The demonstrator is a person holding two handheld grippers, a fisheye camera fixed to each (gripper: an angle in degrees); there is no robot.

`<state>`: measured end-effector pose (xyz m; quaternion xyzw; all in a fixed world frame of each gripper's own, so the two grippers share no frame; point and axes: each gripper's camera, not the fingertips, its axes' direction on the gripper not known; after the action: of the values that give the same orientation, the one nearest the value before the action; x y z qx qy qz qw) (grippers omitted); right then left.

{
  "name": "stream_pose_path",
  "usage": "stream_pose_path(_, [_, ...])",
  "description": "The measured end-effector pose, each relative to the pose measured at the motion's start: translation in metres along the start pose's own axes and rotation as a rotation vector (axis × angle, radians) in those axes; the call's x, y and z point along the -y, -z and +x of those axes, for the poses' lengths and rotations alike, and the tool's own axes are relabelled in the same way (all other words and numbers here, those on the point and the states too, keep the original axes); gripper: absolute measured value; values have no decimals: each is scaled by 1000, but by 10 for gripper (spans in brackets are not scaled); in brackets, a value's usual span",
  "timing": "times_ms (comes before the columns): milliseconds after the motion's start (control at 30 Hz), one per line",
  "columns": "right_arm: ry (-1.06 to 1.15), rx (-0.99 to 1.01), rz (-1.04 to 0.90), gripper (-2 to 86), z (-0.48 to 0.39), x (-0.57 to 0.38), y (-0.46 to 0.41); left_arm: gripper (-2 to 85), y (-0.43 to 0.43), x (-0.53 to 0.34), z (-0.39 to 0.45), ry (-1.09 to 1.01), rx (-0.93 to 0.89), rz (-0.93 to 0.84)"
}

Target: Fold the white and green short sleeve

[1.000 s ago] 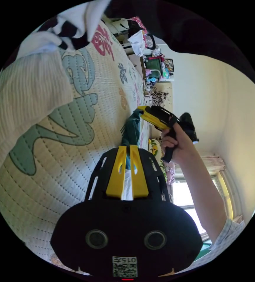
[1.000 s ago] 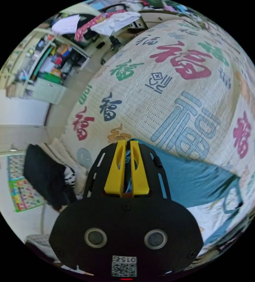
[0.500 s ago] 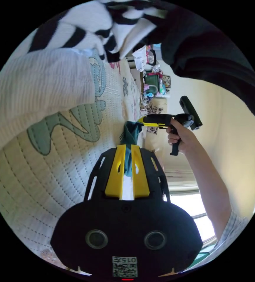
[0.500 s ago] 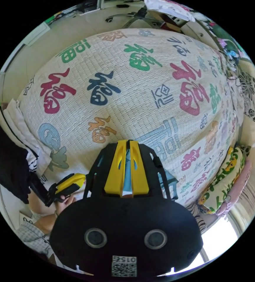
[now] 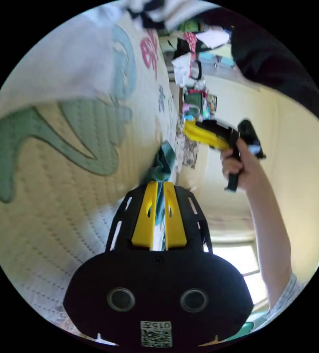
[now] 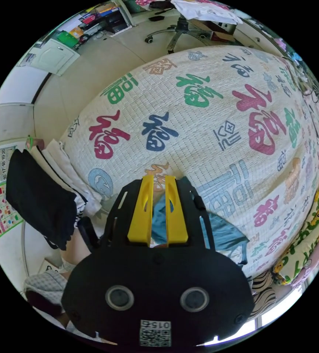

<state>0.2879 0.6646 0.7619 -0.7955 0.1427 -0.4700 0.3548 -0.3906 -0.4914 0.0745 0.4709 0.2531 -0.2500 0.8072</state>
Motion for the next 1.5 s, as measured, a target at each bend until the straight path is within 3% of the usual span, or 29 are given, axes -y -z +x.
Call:
stream_pose_path(100, [13, -32, 27, 49, 9, -51, 11, 14, 24, -11, 0, 40, 18, 149])
stream_pose_path(167, [23, 15, 87, 37, 17, -96, 20, 19, 25, -21, 1, 52, 5, 99])
stream_pose_path(333, [67, 522, 478, 0, 53, -313, 51, 39, 14, -83, 14, 24, -185, -215])
stream_pose_path(467, [-106, 658, 745, -4, 69, -494, 43, 44, 14, -137, 40, -107, -243, -422])
stream_pose_path(567, [-341, 512, 849, -5, 56, -642, 32, 46, 10, -183, 70, -258, -219, -603])
stream_pose_path(633, [-558, 286, 912, -5, 33, -751, 30, 48, 9, -221, 100, -440, -80, -722])
stream_pose_path(767, [-849, -161, 999, -6, -16, -871, 44, 52, 11, -277, 140, -719, 164, -754])
stream_pose_path(833, [-881, -376, 973, -7, -37, -914, 49, 59, 8, -324, 160, -1007, 479, -698])
stream_pose_path(967, [-1009, -435, 861, -7, -36, -959, 35, 28, -5, -382, 159, -1206, 680, -680])
stream_pose_path(1100, [-987, -95, 753, -3, -9, -1006, 3, 0, -32, -415, 130, -1125, 759, -659])
stream_pose_path(1200, [-1044, -60, 638, 4, 13, -1038, -16, 7, -65, -427, 101, -1026, 876, -663])
stream_pose_path(1300, [-1041, -10, 543, 38, 35, -1067, -29, 46, -114, -439, 78, -940, 874, -801])
stream_pose_path(1433, [-985, 307, 374, 63, 83, -1096, -52, 78, -190, -458, 34, -826, 939, -1001])
stream_pose_path(1500, [-1001, 352, 338, 55, 97, -1110, -58, 75, -222, -471, 11, -783, 982, -1097])
